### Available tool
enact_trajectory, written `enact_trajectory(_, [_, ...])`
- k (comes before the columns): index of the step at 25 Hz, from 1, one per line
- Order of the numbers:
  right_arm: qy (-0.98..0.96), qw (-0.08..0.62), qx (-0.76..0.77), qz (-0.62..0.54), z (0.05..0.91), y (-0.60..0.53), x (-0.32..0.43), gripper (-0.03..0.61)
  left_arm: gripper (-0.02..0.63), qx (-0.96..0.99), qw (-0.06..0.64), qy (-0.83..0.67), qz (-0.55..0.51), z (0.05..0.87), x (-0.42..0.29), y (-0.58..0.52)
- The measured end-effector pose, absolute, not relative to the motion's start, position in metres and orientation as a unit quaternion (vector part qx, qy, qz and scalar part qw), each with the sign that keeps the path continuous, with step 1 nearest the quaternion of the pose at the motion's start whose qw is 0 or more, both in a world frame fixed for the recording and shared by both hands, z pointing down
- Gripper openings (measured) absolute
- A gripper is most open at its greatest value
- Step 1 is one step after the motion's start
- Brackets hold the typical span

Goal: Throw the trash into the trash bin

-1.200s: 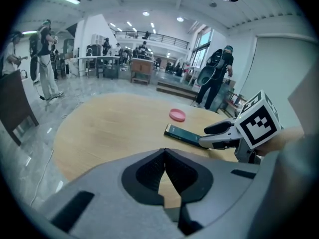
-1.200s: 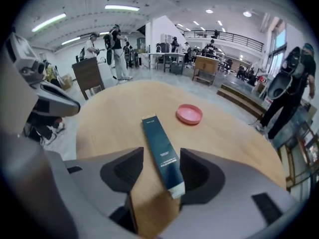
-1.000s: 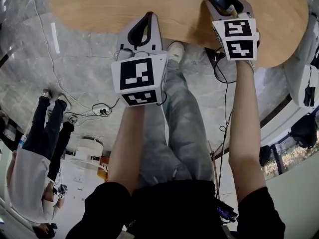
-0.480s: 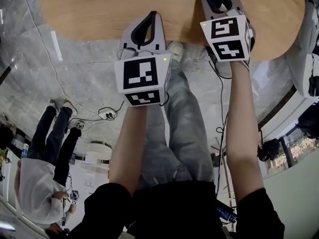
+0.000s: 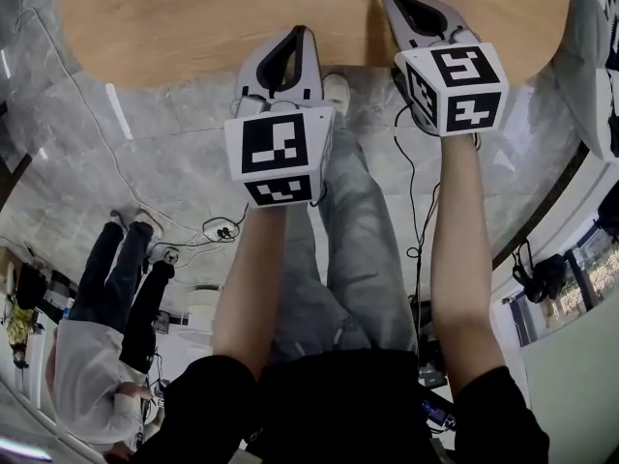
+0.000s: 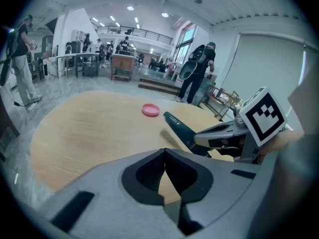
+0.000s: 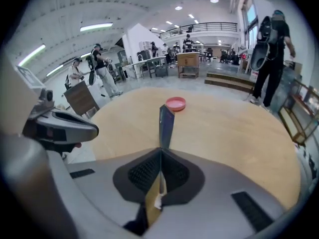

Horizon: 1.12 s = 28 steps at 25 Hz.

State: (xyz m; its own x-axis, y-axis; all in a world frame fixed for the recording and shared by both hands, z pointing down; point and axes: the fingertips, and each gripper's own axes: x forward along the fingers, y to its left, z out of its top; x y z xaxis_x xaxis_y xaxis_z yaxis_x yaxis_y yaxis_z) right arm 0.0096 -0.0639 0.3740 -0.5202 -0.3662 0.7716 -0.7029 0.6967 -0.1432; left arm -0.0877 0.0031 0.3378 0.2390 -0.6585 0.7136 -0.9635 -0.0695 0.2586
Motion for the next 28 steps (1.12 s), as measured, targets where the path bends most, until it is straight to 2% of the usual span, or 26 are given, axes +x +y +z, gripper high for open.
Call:
enact_trajectory(6, [-0.830,0.299,0.377,0.282,0.351,-0.020,0.065,0.012,0.005,0.717,0.352,-0.556,0.230,0.335,-0.049,0.025])
enact_trajectory(17, [-0.750,0.234,0.510,0.349,0.350,0.062,0.208,0.012,0.005,0.793,0.315,-0.448,0.267,0.325,0.080,0.060])
enact_trajectory(22, [-0.707,0.213,0.563,0.371,0.356,0.101,0.274,0.014,0.005,0.824,0.300,-0.387,0.285,0.323,0.144,0.086])
enact_trajectory(28, [-0.650,0.214,0.609,0.401,0.382,0.144,0.327,0.014,0.005,0.841,0.287,-0.343,0.306,0.331,0.190,0.102])
